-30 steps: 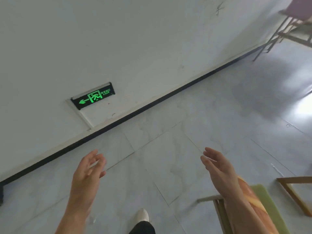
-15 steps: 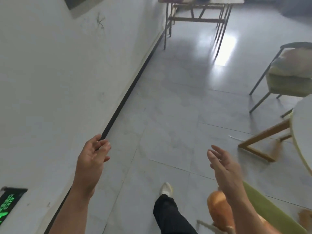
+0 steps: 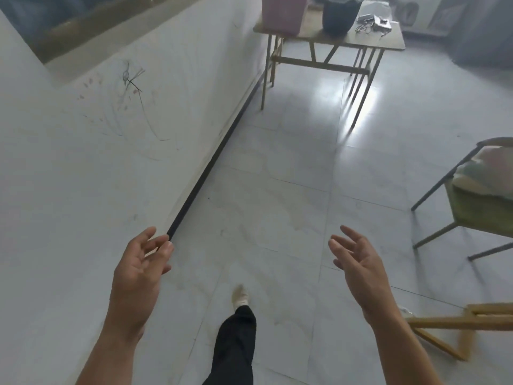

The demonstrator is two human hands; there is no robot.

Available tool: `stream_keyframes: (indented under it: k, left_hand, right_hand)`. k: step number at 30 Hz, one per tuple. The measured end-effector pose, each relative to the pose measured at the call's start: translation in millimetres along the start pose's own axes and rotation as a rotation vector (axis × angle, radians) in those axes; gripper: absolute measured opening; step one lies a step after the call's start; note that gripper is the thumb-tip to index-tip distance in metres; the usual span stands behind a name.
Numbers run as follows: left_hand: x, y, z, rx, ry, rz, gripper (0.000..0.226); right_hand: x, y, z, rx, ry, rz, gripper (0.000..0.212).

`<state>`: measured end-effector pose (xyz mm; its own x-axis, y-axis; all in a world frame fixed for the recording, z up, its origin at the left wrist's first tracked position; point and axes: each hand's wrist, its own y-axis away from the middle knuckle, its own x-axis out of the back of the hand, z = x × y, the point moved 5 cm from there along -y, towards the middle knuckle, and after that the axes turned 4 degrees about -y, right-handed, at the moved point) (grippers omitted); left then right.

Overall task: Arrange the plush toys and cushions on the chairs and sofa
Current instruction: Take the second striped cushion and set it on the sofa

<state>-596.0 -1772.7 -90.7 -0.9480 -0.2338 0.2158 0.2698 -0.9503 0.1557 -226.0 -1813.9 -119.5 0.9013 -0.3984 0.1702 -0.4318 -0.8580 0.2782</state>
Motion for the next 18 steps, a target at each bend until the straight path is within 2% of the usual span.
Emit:
stream_keyframes:
  k: [4,8,12,18]
  left_hand:
    - [-60,-127,12,0.016,0.024,-0.032,0.034]
    - [-128,-253,69,-0.013,0.028,-0.101,0.042]
    - [-213,-365,131,-0.076,-0.007,-0.212,0.033]
    - [-341,-508,159,-0.074,-0.070,-0.315,0.043]
  right_hand:
    - [-33,-123,-30,-0.021,0.020,0.024,0.044]
    - [-46,-237,-90,0.006,0.025,0.083,0.045]
    - [-41,-335,-140,0.021,-0.013,0.162,0.048]
    - [-44,-488,-150,-0.051,-0.075,0.246,0.045]
